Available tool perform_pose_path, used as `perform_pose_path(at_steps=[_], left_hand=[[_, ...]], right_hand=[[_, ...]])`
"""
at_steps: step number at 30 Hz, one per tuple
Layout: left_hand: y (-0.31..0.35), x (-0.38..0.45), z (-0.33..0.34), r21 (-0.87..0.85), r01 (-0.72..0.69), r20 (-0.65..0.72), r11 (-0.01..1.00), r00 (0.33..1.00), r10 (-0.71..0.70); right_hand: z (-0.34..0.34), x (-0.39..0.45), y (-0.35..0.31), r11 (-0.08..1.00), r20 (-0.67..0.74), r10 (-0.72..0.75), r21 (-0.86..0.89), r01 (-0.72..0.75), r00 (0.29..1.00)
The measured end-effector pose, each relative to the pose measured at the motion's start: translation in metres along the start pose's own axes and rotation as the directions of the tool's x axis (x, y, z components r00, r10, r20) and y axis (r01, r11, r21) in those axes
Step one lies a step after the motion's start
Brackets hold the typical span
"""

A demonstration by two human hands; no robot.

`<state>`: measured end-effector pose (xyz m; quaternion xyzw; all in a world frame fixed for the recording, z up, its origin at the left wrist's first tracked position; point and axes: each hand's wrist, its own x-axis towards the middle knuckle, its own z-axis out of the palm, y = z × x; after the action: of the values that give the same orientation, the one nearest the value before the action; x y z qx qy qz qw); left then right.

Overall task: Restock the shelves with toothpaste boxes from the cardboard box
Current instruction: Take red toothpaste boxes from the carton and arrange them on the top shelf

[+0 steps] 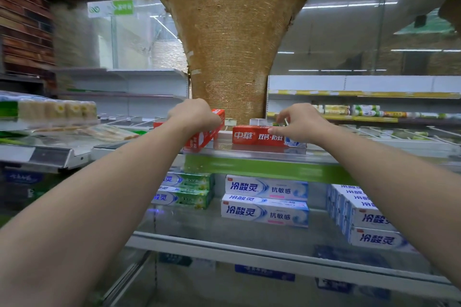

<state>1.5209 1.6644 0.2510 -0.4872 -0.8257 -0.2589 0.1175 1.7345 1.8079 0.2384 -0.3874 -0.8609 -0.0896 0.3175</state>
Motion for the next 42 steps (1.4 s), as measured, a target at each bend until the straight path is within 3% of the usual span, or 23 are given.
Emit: perform_pose_path(at_steps=[6, 9, 13, 17, 23, 28, 31, 42], left_hand=[[0.007, 0.002, -0.014, -0.006, -0.023, -0.037, 1.0, 0.999, 0.023], [0.016, -0.003, -0.019, 0.02, -0.04, 0.007, 0.999, 0.999, 0.04], [0.033, -0.006, -0.013, -0.188, 0.013, 0.166, 0.982, 0.986, 0.019], [0.043, -0.001, -0.004, -0.3, 0.011, 0.236, 0.954, 0.97, 0.063], [0.039, 0.011, 0.003, -0.182, -0.241, 0.4, 0.953, 0.867, 0.296], [0.04, 0.013, 0.013, -0.002, -0.472, 0.249, 0.882, 0.854, 0.458], [0.047, 0.014, 0.027, -0.057, -0.5, 0.18, 0.864, 0.846, 0.502], [0.109, 0.0, 0.068, 0.118, -0.544, -0.024, 0.831, 0.835, 0.55]], right_hand=[[-0.004, -0.001, 0.001, 0.999, -0.014, 0.009, 0.032, -0.009, 1.0], [-0.003, -0.002, 0.002, 0.999, -0.02, 0.018, 0.045, -0.017, 1.0], [0.001, -0.003, 0.003, 0.999, -0.016, 0.024, 0.037, -0.024, 1.0], [0.0, -0.004, 0.004, 0.999, -0.02, 0.026, 0.038, -0.025, 0.999], [-0.005, -0.008, 0.009, 0.997, -0.002, 0.067, 0.03, -0.067, 0.998], [-0.01, -0.011, 0.019, 0.992, 0.001, 0.123, -0.015, -0.123, 0.992], [-0.016, -0.014, 0.026, 0.987, -0.019, 0.158, -0.029, -0.158, 0.987], [-0.034, -0.028, 0.044, 0.953, -0.132, 0.275, -0.092, -0.288, 0.952]])
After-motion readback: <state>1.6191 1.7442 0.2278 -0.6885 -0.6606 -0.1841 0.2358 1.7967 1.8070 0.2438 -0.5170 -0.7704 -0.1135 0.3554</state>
